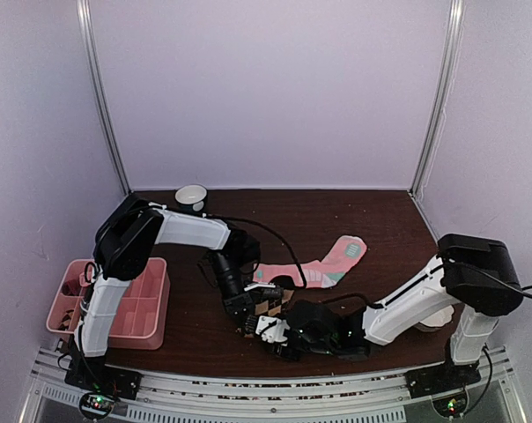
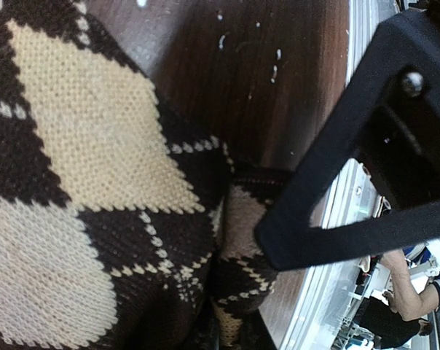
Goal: Roll the socks
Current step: Roll the sock.
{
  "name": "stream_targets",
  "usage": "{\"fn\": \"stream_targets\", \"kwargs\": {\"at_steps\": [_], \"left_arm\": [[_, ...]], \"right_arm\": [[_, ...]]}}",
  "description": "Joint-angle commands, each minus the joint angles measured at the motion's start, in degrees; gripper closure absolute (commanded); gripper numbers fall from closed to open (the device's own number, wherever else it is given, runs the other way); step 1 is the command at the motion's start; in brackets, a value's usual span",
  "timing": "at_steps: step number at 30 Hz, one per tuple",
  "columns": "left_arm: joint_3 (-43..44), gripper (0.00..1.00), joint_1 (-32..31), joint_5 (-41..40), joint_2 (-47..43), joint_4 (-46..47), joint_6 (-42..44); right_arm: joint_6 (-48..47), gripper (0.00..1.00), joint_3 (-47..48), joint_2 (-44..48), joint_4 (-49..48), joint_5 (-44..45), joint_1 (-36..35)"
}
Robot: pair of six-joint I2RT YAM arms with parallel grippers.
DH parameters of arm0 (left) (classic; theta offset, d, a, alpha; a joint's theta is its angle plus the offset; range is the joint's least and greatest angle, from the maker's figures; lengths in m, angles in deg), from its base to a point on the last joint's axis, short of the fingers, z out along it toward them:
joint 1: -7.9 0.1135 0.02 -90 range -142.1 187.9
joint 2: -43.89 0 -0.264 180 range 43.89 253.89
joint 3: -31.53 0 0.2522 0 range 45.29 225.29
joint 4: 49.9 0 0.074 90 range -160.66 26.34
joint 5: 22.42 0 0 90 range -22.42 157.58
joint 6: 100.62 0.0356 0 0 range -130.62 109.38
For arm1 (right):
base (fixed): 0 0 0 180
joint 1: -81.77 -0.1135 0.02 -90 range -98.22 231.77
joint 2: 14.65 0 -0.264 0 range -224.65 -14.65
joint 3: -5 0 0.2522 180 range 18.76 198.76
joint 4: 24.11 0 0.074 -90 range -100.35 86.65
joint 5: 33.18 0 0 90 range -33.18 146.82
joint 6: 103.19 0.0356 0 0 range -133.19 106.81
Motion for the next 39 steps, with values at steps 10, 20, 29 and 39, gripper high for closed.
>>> {"fn": "stream_targets", "kwargs": {"at_steps": [10, 20, 29, 39], "left_arm": [[-1.89, 0.78, 0.48, -10.19, 0.63, 6.17, 1.68], [-24.98, 0.54, 2.92, -13.65, -25.66, 33.94, 1.40], [-34.90, 0.36, 2.29, -8.28, -37.03, 45.14, 8.52], [-36.01, 0.39, -4.73, -17.25, -35.27, 49.08, 18.04]], "right_arm": [[3.26, 1.00, 1.76, -3.20, 4.20, -7.76, 3.58], [13.39, 1.00, -4.69, -2.37, 2.23, -18.04, 9.53], [19.57, 1.00, -4.02, -5.44, 3.81, -26.72, 15.75], [25.99, 1.00, -4.46, -9.57, 2.80, -33.21, 19.71]]}}
